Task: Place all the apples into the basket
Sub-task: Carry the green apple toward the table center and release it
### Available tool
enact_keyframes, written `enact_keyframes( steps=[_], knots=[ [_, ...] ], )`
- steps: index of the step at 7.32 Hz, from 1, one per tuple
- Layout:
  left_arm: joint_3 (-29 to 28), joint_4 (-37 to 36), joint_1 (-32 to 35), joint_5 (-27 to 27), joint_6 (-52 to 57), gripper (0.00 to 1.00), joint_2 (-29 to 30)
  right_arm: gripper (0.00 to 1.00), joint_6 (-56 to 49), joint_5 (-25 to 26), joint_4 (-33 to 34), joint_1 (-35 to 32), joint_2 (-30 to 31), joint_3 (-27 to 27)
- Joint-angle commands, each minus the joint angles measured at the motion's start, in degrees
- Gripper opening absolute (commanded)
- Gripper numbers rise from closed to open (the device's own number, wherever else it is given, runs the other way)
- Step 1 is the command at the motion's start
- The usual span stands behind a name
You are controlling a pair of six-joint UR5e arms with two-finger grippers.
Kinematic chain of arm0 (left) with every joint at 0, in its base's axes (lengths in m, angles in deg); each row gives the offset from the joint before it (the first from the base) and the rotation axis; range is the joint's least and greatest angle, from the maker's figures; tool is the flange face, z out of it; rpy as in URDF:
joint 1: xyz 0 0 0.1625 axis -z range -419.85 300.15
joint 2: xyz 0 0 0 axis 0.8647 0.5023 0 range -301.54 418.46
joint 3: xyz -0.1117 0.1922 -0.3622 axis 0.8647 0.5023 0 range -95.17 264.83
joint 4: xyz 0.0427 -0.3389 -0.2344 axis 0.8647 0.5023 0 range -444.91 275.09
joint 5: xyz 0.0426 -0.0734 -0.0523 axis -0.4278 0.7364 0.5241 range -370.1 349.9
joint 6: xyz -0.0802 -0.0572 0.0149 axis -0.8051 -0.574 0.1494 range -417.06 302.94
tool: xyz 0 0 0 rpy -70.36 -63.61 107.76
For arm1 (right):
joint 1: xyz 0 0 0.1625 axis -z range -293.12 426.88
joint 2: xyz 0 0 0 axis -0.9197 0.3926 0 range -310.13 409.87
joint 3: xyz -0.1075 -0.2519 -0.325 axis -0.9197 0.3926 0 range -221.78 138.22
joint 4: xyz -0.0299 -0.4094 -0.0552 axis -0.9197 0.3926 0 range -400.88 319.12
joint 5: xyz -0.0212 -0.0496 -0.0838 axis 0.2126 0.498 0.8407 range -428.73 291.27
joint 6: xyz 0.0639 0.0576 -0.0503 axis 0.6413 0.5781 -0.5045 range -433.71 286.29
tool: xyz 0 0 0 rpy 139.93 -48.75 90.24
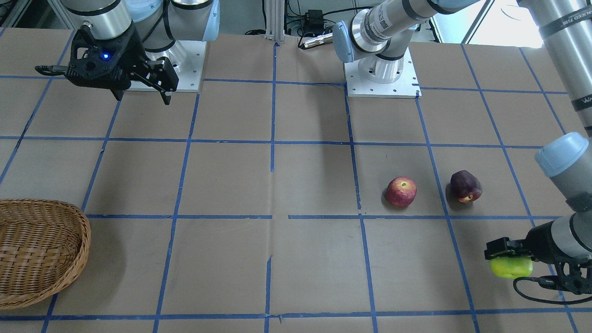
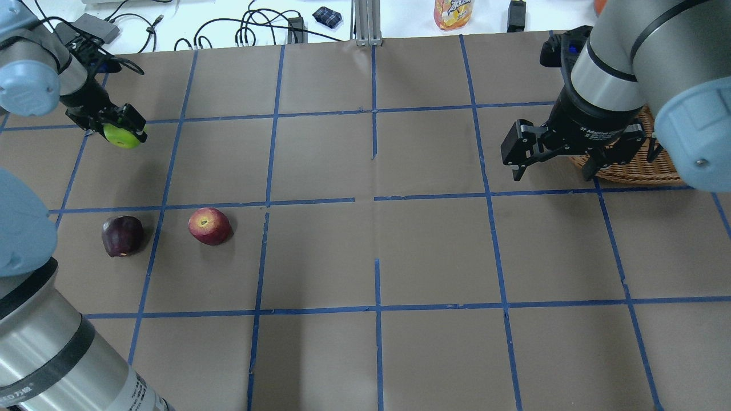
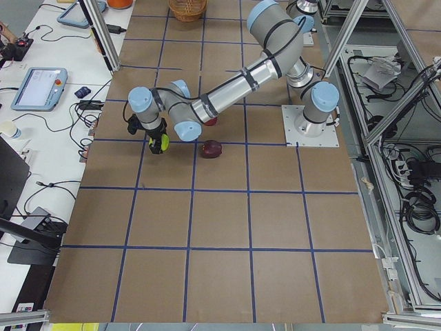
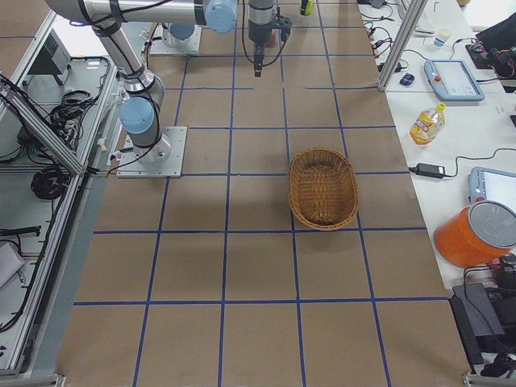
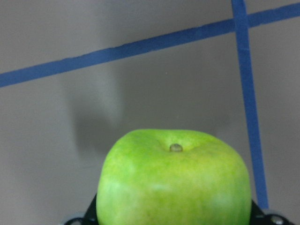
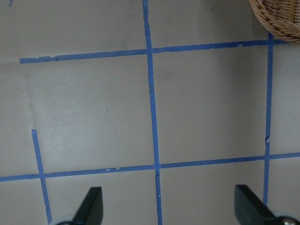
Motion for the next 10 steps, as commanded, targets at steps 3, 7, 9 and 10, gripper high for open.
enact_keyframes(
  steps=[3, 7, 9, 10],
  knots=[
    [-0.26, 5.81, 24.63, 0.99, -32.47, 0.09, -9.36, 1.0, -0.06, 0.07, -0.09, 0.09, -0.06, 0.0],
    [4.12, -7.76, 40.74, 1.6, -52.84, 0.1, -2.97, 1.0, -0.41, -0.02, -0.53, 0.18, -0.33, -0.09],
    [10.34, -11.67, 44.79, 0.73, -52.32, 0.1, -2.85, 1.0, -0.94, -0.02, -0.44, 0.18, -0.68, -0.18],
    [15.25, -11.76, 45.25, 0.64, -51.71, 0.14, -4.51, 1.0, -0.85, -0.11, 0.08, 0.18, -0.94, -1.83]
  ],
)
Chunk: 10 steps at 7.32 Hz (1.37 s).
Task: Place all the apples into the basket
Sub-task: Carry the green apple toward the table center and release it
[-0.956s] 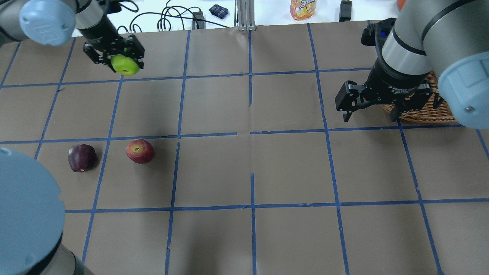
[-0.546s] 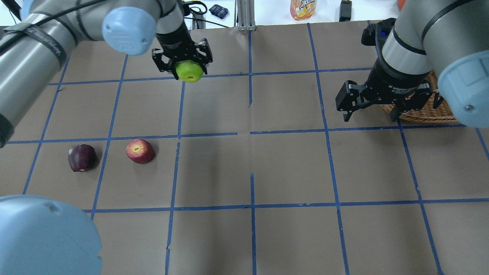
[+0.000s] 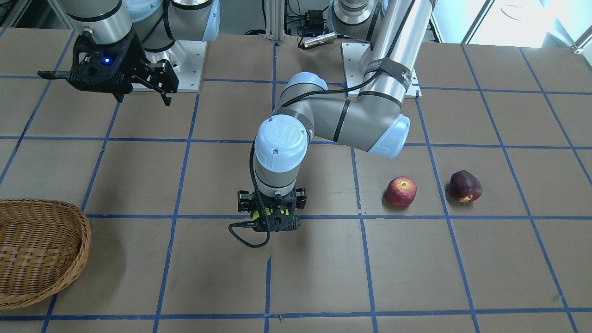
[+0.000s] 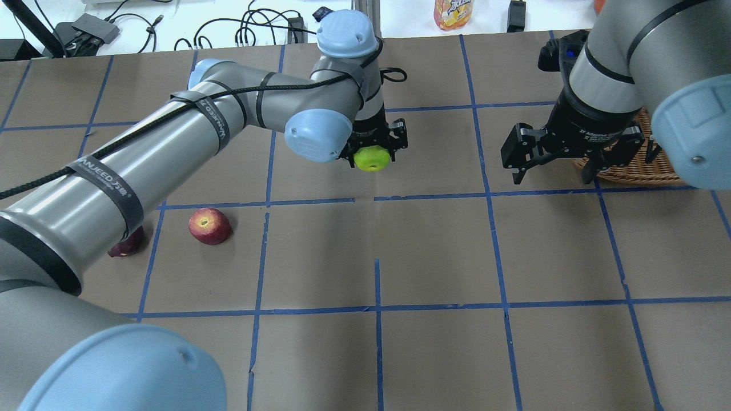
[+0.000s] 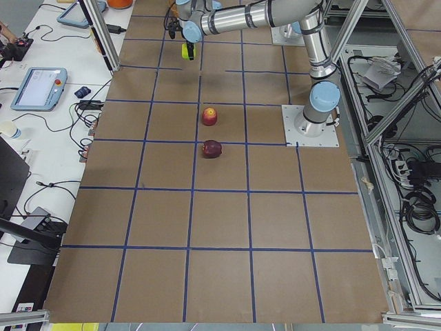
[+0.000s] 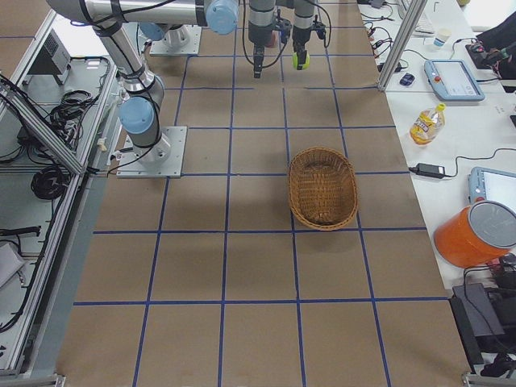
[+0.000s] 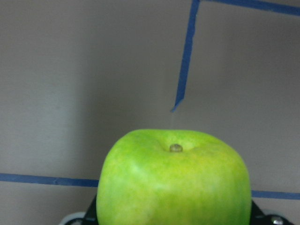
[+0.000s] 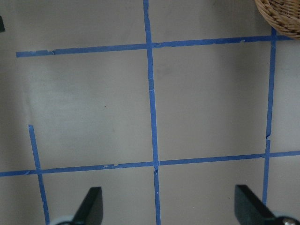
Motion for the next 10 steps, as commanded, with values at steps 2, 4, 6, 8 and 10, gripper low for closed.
enact_keyframes(
  steps=[2, 4, 6, 8, 10],
  knots=[
    [7.86, -8.26, 1.02, -0.15, -0.79, 0.53, -1.45, 1.0, -0.29, -0.25, 2.87, 0.0, -1.33, -3.83],
    [8.39, -8.39, 1.2, -0.15, -0.36, 1.0, -1.18, 1.0, 0.67, -0.24, 3.25, 0.0, -2.03, -3.57],
    [5.69, -2.63, -4.46, 0.19, 0.43, 1.0, -4.25, 1.0, 0.94, -0.24, 3.85, 0.0, -2.91, -3.39],
    [-4.64, 12.21, -11.88, 2.21, 3.74, 1.0, -10.39, 1.0, 1.81, -1.12, 12.26, -0.7, -4.66, -3.57],
    [-14.07, 31.05, -17.49, 2.74, 11.99, 1.0, -13.3, 1.0, 8.02, -7.5, 16.31, -4.11, -7.3, -3.48]
  ],
)
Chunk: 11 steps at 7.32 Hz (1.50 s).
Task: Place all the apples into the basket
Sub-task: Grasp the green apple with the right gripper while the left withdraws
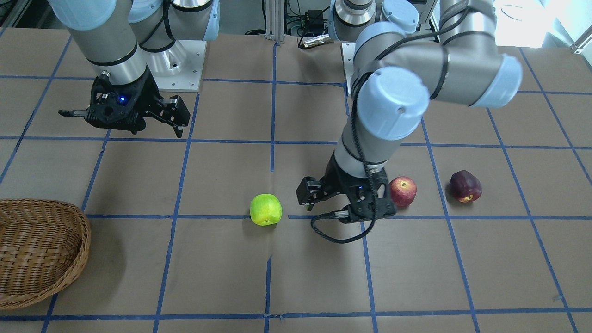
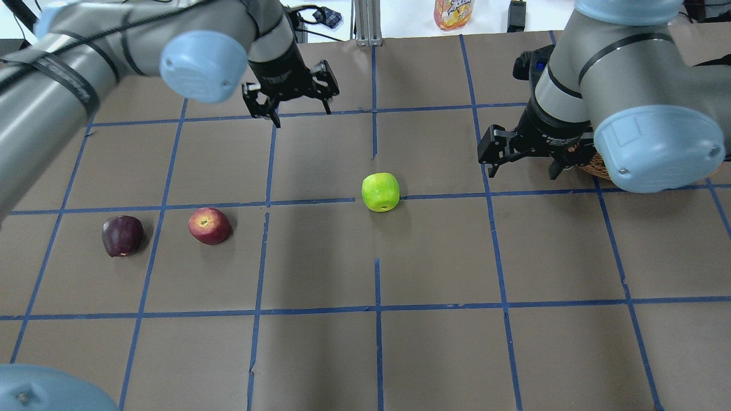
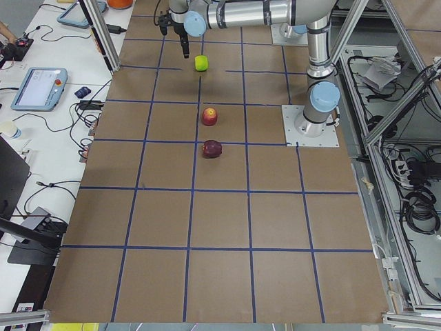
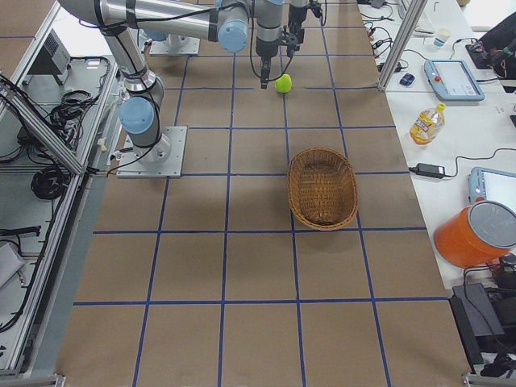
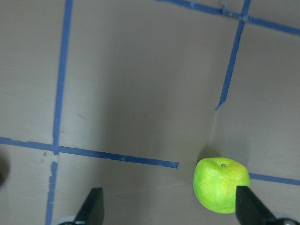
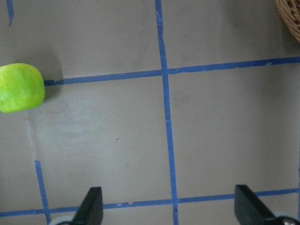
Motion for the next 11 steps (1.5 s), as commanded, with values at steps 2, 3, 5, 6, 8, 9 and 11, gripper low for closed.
enact_keyframes(
  steps=[2, 3, 5, 6, 8, 9, 11],
  knots=[
    [-7.47, 18.41, -6.14, -1.1, 11.92, 1.0, -7.06, 1.0, 7.24, -3.73, 13.4, -7.86, -8.45, 0.74],
    [-7.29, 18.42, -7.36, -6.08, 12.37, 1.0, -8.48, 1.0, 11.96, -3.64, 18.75, -10.15, -12.23, 1.61],
    [-6.77, 18.95, -10.88, -5.95, 12.55, 1.0, -9.98, 1.0, 16.3, -3.63, 22.13, -14.99, -19.09, 4.33],
    [-5.2, 18.43, -11.41, -6.12, 13.07, 1.0, -9.55, 1.0, 16.48, -3.55, 22.58, -16.14, -21.73, 5.3],
    [-1.85, 12.16, -11.59, -5.95, 14.39, 1.0, -8.32, 1.0, 16.75, -3.9, 23.81, -16.33, -24.29, 5.4],
    [-0.8, 8.35, -11.77, -6.21, 15.79, 1.0, -7.79, 1.0, 16.92, -3.81, 26.08, -16.42, -26.49, 5.4],
    [1.23, 7.97, -16.13, -6.31, 25.27, 1.0, -6.56, 1.0, 18.85, -3.72, 26.63, -16.42, -28.44, 5.4]
  ],
)
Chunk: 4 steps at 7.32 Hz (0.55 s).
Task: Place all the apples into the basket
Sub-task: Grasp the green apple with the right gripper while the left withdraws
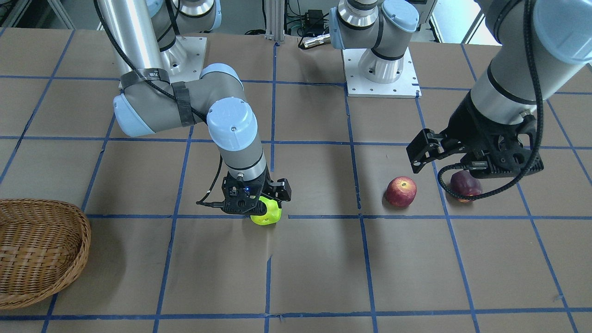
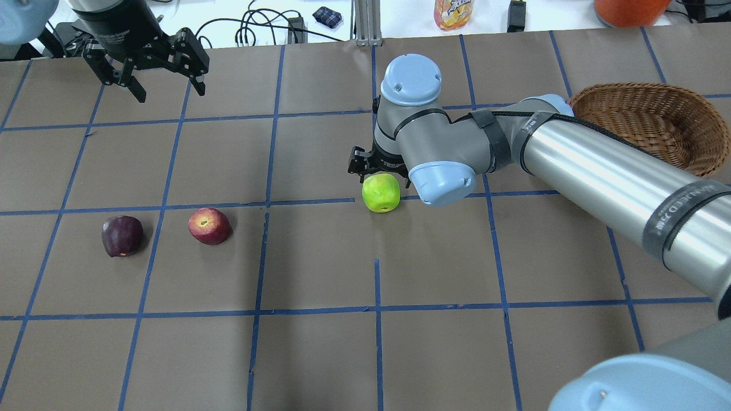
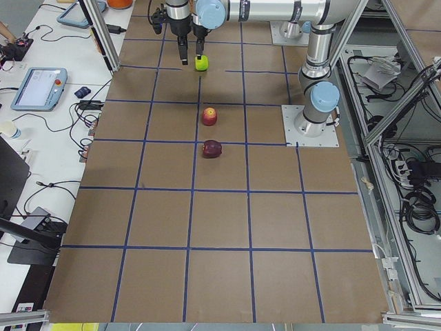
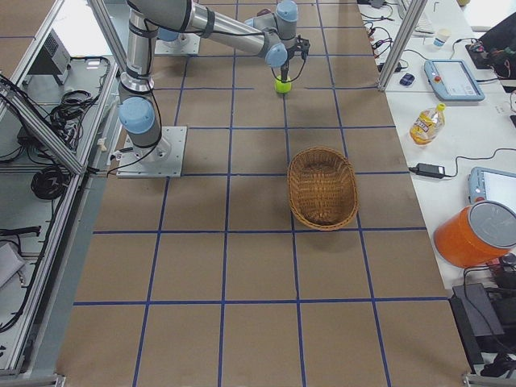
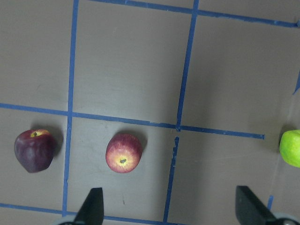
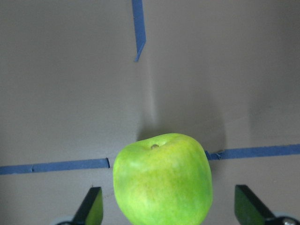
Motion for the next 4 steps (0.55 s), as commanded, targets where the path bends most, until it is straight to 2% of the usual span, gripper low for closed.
enact_keyframes(
  steps=[1, 3, 4],
  knots=[
    [1.72, -3.16, -6.4, 0.47, 4.63, 1.0, 1.86, 1.0, 1.0, -0.36, 0.77, -0.12, -1.77, 0.02],
    [3.47, -6.85, -9.85, 0.38, 11.61, 1.0, 4.32, 1.0, 1.09, -0.45, 2.95, -0.04, -4.05, 0.11],
    [7.48, -12.53, -12.12, -0.23, 14.97, 1.0, 6.08, 1.0, 1.09, -0.54, 3.06, -0.12, -4.23, 0.02]
  ],
)
